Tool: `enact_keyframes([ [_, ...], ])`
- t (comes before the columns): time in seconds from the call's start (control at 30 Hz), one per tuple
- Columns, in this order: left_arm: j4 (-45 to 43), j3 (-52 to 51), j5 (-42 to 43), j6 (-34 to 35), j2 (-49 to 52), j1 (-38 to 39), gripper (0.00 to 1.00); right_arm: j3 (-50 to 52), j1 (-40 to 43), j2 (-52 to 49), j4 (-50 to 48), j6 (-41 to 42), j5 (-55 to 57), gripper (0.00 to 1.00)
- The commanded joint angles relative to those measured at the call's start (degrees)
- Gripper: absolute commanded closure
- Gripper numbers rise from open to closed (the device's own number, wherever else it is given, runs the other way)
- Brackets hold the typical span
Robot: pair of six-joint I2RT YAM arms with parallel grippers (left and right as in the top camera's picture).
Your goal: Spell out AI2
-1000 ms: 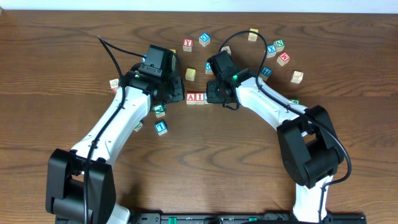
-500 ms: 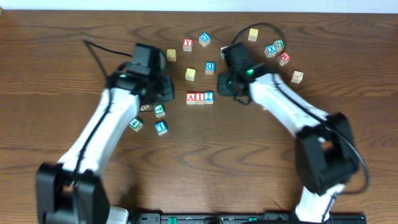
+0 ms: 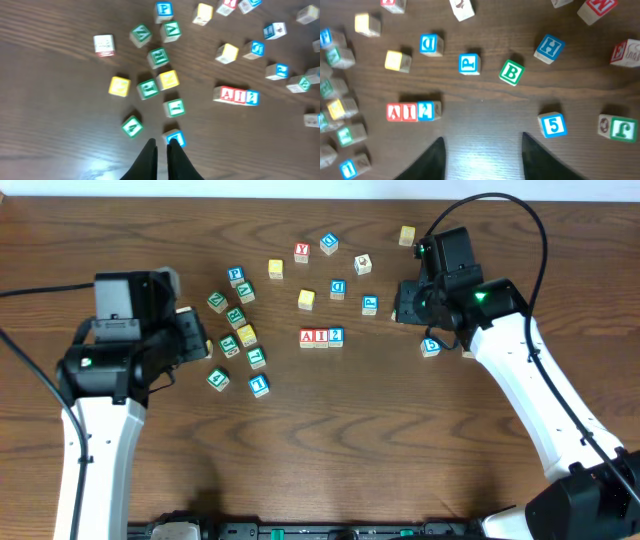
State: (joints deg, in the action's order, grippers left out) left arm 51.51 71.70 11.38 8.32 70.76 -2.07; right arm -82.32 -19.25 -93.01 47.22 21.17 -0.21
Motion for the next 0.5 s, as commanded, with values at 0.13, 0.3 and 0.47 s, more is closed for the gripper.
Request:
enact_keyframes([
  [0.13,1.73,0.85,-0.52,-3.8,-0.35,-3.17,0.72,-0.13,0.13,5.27,1.86,-3.26,4.7,0.17],
  [0.3,2.73,0.85,-0.52,-3.8,-0.35,-3.17,0.02,-0.13,0.13,8.5,2.34,-3.23,6.67,0.01],
  [0.47,2.71,0.85,-0.52,-3.8,-0.37,-3.17,0.02,-0.13,0.13,11.08,5.25,-3.26,13.46,0.01],
])
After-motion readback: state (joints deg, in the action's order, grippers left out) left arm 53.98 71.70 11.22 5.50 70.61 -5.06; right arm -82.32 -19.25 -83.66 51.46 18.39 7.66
